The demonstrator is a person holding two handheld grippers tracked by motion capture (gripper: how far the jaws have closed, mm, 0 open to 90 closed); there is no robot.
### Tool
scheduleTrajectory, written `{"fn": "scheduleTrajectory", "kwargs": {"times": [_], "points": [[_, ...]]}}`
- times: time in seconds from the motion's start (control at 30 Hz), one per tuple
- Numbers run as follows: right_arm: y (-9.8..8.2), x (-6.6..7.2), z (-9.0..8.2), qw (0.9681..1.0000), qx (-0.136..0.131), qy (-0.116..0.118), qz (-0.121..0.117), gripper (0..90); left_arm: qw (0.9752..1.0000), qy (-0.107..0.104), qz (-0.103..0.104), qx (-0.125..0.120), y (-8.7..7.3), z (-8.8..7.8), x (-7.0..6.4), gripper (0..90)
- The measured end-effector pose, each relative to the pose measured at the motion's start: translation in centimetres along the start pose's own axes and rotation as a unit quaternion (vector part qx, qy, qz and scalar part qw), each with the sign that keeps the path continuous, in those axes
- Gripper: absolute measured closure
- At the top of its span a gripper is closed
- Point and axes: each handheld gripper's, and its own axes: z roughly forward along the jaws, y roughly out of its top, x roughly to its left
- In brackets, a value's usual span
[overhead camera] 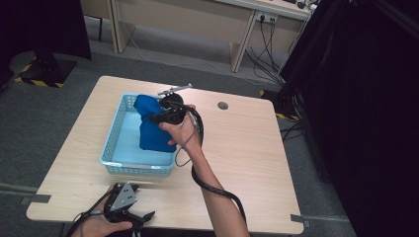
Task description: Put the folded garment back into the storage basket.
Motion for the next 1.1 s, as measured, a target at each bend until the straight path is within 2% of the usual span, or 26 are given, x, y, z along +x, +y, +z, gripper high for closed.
{"fn": "scheduleTrajectory", "kwargs": {"times": [0.2,0.7,1.1], "points": [[-0.1,-0.1,1.5,0.9998,0.012,-0.013,0.000,69.2,1.0000,0.000,0.000,0.000,0.0,0.0,0.0,0.0],[-0.7,-0.1,4.8,0.9990,0.038,-0.018,0.012,69.1,1.0000,-0.001,0.000,0.000,0.0,0.0,0.0,0.0],[-1.1,-0.2,6.2,0.9981,0.055,-0.024,0.017,69.1,1.0000,0.000,0.001,0.000,0.0,0.0,0.0,0.0]]}}
